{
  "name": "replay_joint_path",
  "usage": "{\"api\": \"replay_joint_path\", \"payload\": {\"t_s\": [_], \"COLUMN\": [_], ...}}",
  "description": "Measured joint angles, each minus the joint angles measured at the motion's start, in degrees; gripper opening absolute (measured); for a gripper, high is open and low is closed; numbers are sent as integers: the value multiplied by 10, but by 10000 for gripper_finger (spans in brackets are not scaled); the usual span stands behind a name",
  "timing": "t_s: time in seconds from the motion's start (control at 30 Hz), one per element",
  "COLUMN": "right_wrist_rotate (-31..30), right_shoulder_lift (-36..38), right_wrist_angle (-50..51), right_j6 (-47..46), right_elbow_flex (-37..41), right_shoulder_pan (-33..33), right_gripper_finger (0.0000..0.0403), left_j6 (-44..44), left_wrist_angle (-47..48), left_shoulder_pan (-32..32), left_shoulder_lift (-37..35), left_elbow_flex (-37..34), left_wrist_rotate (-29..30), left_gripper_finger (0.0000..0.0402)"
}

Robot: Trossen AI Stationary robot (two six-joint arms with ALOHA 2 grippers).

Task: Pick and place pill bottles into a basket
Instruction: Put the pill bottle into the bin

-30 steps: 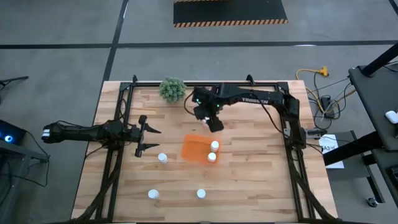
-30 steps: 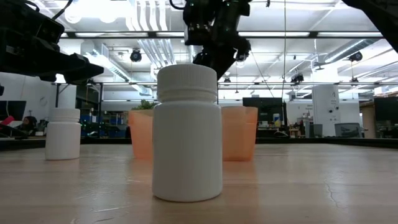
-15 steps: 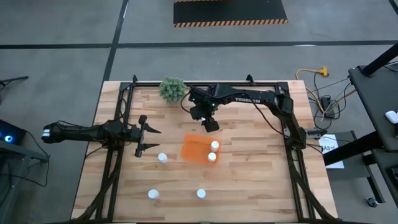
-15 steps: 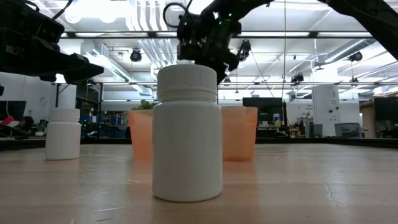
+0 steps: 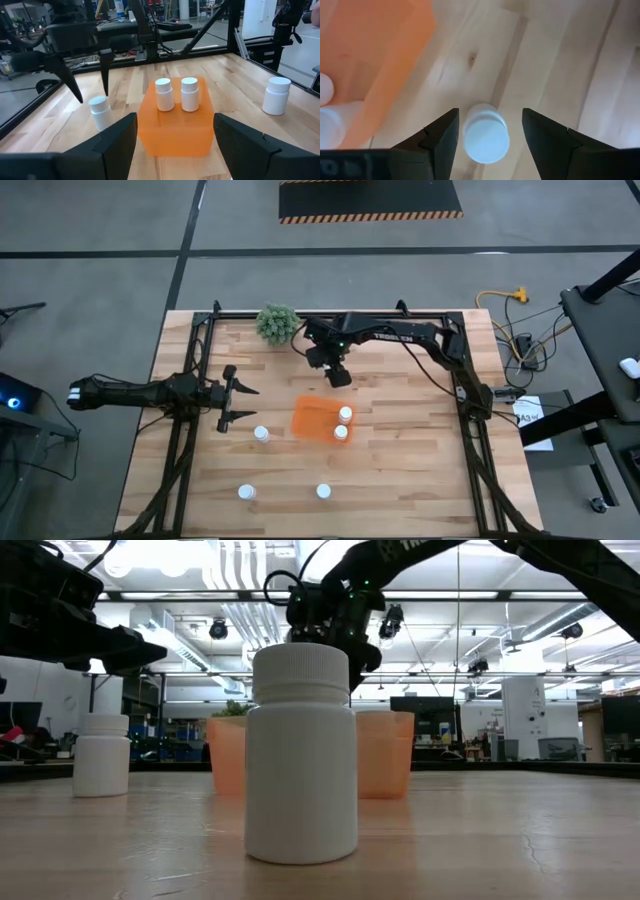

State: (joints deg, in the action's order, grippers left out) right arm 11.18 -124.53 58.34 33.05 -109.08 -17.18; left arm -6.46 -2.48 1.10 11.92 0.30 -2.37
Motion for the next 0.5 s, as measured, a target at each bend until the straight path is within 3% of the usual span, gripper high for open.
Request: {"api": "replay_joint_path", "payload": {"t_s": [0.5], "right_wrist_rotate": [36], "right_shoulder_lift": [-1], "right_wrist_angle": [0], "right_j6": [-19], "right_elbow_flex": [20], "right_shoulder_pan": [-14], "right_gripper_finger": [208], "left_j6": [0], "left_wrist_angle": [0], "left_shoulder_pan": [0], "left_shoulder_lift": [0], "left_elbow_flex": [0], "left_wrist_rotate": [0], "left_gripper_finger": [245]}}
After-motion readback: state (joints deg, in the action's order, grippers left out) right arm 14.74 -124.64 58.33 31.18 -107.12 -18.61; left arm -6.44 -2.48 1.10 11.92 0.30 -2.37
